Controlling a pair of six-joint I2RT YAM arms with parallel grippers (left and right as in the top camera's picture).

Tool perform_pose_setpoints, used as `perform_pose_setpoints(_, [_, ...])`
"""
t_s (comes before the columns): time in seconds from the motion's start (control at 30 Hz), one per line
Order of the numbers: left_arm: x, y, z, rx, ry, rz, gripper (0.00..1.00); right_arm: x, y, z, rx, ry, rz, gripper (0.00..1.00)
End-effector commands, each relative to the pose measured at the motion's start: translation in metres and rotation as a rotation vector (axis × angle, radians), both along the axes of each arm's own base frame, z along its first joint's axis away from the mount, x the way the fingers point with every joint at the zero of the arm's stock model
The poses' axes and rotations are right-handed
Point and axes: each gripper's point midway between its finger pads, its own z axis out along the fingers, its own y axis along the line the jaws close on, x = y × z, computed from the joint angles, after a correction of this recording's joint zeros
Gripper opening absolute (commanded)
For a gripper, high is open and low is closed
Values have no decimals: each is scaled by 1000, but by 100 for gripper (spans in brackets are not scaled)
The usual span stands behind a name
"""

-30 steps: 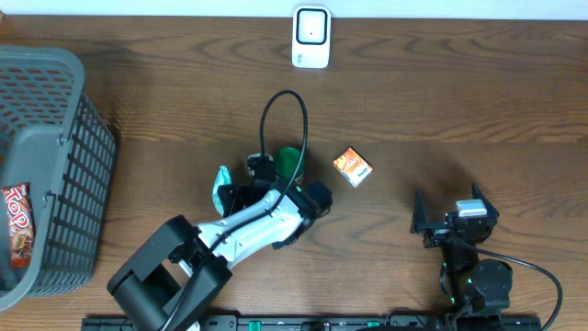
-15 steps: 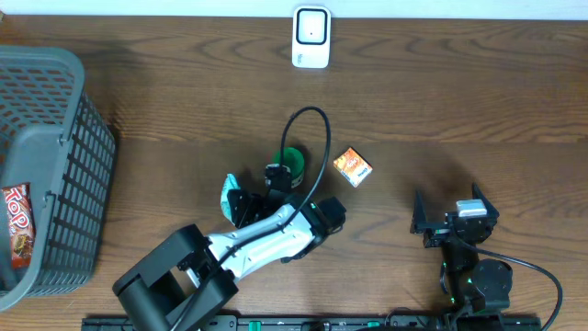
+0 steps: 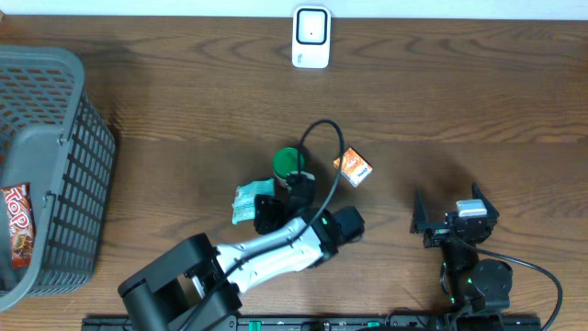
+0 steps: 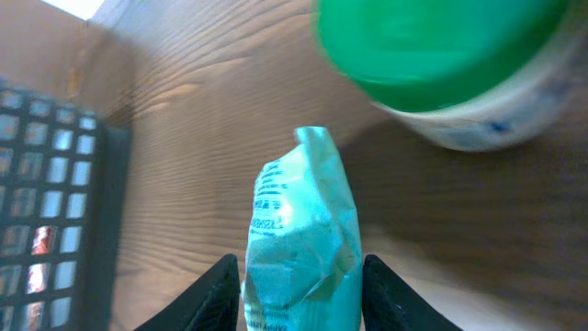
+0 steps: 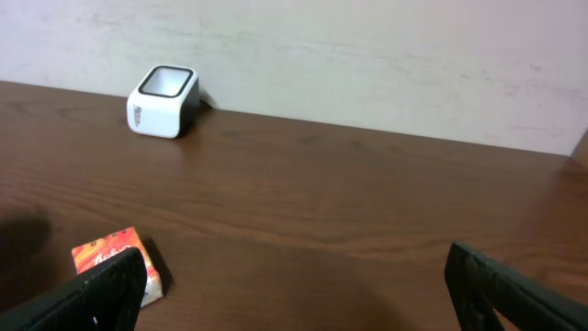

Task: Scan the item barcode
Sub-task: 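Carry the wipes pack with the left gripper and lay it in front of the jar, then reach the left gripper into the basket and grasp the orange candy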

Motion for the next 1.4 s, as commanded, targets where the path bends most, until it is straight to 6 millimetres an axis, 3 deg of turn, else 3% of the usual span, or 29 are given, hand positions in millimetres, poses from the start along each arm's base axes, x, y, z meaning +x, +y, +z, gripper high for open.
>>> perform_pose_setpoints(0.0, [-11, -16, -4, -19, 17, -59, 49, 0, -2, -2, 11, 4, -10, 99])
perform_pose_setpoints(0.07, [-15, -23, -3, -21, 15, -83, 53, 0, -2, -2, 11, 4, -10, 99])
perform_pose_setpoints(0.13, [-17, -28, -1, -29, 11, -99, 66, 0, -2, -2, 12, 4, -9, 99])
perform_pose_setpoints(0.33, [-16, -44, 24, -101, -20, -118, 68, 0, -2, -2, 11, 4, -10, 99])
perform_pose_setpoints(0.47, [-13, -51, 73, -245, -93, -130, 69, 0, -2, -2, 12, 4, -10, 99])
perform_pose_setpoints(0.6, [-10, -40, 129, -380, -180, -143, 75, 0, -2, -2, 12, 4, -10, 99])
perform_pose_setpoints(0.67, [-9, -24, 161, -447, -232, -149, 84, 0, -2, -2, 11, 4, -9, 99])
perform_pose_setpoints(0.83, [-5, 35, 249, -590, -423, -132, 89, 0, -2, -2, 11, 4, -10, 99])
perform_pose_setpoints(0.97, [-8, 120, 327, -694, -695, 42, 91, 0, -2, -2, 11, 4, -10, 99])
perform_pose_setpoints(1.07, [-25, 183, 366, -711, -890, 214, 91, 0, -2, -2, 11, 4, -10, 99])
perform_pose_setpoints(1.2, [-50, 238, 389, -636, -1042, 400, 91, 0, -2, -2, 12, 4, -9, 99])
perform_pose_setpoints(1.27, [-57, 256, 390, -592, -1074, 477, 93, 0, -2, -2, 11, 4, -10, 99])
perform_pose_setpoints(1.37, [-54, 265, 384, -575, -1054, 512, 94, 0, -2, -2, 11, 4, -10, 99])
